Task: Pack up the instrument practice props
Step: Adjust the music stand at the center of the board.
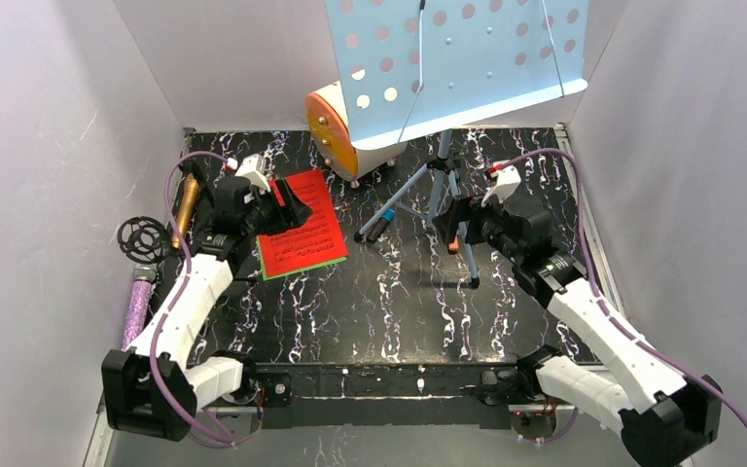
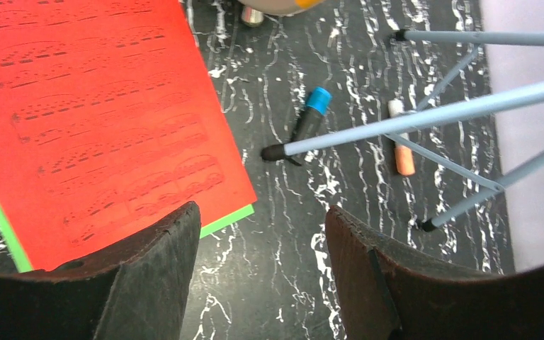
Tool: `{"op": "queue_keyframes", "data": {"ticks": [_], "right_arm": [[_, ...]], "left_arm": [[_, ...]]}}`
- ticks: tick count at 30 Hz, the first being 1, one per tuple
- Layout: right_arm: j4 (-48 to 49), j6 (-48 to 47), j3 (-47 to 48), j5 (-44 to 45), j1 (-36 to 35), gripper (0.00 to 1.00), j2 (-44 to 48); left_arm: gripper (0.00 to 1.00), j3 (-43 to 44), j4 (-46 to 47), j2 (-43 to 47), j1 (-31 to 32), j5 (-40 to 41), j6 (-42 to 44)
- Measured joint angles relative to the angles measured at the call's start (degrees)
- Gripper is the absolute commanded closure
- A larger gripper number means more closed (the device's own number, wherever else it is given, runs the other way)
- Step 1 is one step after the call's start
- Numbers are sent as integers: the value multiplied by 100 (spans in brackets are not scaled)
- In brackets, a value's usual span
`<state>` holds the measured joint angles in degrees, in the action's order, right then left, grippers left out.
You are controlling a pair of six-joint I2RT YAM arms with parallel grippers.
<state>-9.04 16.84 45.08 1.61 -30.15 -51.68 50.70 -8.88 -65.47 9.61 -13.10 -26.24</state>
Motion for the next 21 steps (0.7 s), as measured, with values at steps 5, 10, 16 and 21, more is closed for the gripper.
{"op": "queue_keyframes", "data": {"ticks": [5,10,16,21], "right_arm": [[1008,-20,-33,59,234,1,-597],[1945,-210,-197,11,284,2,-1193],[2852,-625,-249,-7,319,9,-1646],[3329,-872,-269,-7,348,16,-1930]], "left_arm": [[27,-417,227,483,72,-264,-131],[19,-387,-22,944,72,-295,127],[17,-282,-466,1453,72,-120,789],[17,-476,-540,1891,72,131,1182]]}}
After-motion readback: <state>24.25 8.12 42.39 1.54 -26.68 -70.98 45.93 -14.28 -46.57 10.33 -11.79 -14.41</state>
